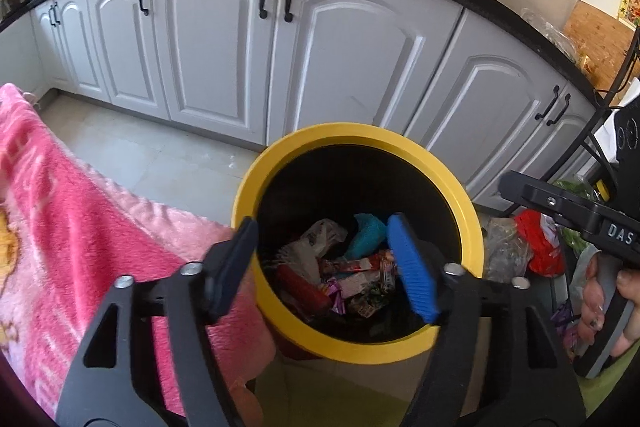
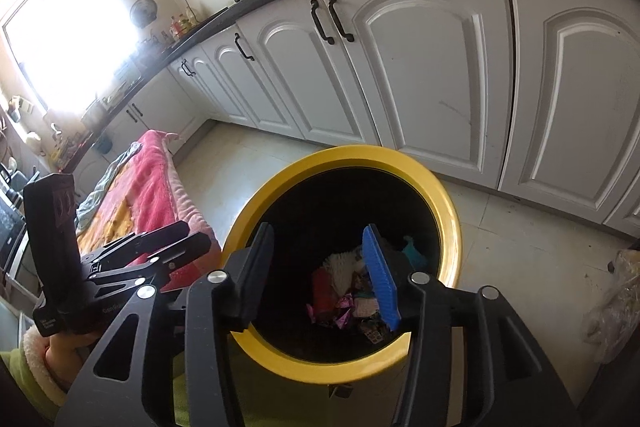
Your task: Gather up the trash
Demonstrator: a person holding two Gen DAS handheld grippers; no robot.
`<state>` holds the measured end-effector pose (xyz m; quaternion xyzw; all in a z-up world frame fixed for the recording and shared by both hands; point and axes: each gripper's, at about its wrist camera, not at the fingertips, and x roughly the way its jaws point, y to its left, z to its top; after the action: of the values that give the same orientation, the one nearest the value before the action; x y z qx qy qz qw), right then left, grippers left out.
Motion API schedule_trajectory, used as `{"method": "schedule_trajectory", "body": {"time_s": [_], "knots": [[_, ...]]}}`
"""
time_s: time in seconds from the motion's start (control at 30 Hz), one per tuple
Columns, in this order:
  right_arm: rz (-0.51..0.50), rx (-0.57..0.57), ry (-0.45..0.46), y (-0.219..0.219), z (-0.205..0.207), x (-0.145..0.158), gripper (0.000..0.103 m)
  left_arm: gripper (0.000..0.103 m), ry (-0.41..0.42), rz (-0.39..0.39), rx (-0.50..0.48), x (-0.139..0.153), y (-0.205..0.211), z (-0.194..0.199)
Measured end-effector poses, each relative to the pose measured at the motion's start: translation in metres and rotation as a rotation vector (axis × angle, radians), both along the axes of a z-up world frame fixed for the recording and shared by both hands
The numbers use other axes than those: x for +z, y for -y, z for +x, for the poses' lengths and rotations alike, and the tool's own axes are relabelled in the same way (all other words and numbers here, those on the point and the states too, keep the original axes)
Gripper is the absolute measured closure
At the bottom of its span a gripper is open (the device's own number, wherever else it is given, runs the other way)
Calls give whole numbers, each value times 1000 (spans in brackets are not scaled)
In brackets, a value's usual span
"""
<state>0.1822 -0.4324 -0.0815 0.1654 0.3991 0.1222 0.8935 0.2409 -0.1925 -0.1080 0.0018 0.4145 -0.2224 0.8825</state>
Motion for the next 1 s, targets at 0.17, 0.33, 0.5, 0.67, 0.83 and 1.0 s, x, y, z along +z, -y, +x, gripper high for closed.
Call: {"method": "schedule_trajectory", "body": {"time_s": [0.17, 0.33, 0.5, 0.67, 0.83, 1.0], "knots": [[-30, -8, 33, -7, -15, 15, 37, 18, 14, -6, 34, 16, -18, -9], [-68, -8, 93, -25, -36, 34, 16, 11, 36, -8, 80, 35, -39, -22], [-90, 0, 142, -48, -57, 48, 8, 11, 76, -4, 150, 57, -64, -44], [-151, 5, 211, -77, -78, 60, 7, 11, 125, -3, 214, 75, -89, -70], [-216, 30, 301, -105, -101, 66, 7, 11, 184, 7, 262, 90, -109, -97], [-266, 25, 366, -124, -118, 62, 6, 11, 265, 28, 316, 99, -126, -127]]}}
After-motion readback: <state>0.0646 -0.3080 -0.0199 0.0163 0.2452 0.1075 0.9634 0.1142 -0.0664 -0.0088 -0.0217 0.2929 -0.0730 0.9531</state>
